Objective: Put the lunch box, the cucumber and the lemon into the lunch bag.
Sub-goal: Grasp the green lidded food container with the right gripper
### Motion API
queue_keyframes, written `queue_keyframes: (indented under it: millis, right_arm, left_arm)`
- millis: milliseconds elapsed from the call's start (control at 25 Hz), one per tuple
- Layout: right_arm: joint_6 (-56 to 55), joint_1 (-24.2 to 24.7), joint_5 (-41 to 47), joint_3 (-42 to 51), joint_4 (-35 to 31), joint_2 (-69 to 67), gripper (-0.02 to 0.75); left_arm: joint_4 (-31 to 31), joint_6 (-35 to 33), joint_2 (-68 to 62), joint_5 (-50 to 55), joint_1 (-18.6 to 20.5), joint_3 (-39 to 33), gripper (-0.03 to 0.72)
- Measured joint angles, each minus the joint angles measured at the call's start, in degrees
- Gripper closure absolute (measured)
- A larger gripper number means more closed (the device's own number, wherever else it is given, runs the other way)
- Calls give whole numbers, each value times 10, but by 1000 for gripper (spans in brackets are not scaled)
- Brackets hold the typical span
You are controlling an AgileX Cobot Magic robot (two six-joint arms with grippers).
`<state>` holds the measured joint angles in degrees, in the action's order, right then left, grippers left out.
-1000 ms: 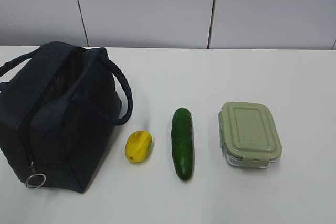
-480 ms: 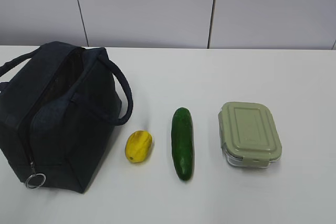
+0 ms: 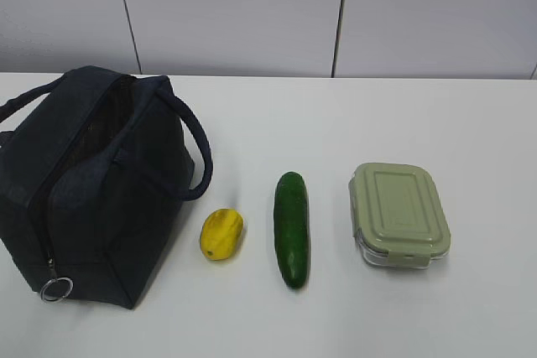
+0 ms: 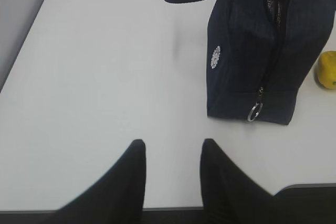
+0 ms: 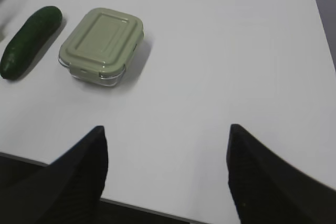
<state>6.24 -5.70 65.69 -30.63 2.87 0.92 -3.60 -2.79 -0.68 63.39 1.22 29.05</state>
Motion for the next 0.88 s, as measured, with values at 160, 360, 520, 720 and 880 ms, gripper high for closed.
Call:
queue_keyframes:
  millis: [160, 360, 520, 720, 880]
  right_arm:
    - [-13, 0, 0, -16, -29, -4, 233]
    - [-21, 0, -31, -18, -113, -70, 278]
    - [-20, 0, -74, -29, -178, -158, 284]
    - [46, 0, -105, -53, -259, -290, 288]
    - [132, 0, -118, -71, -338, -401, 294]
  left_arm:
    - [0, 0, 0, 0, 0, 0, 449]
    - [0, 0, 0, 0, 0, 0, 449]
    - [0, 0, 0, 0, 0, 0, 450]
    - [0, 0, 0, 0, 0, 0, 449]
    - [0, 0, 0, 0, 0, 0, 449]
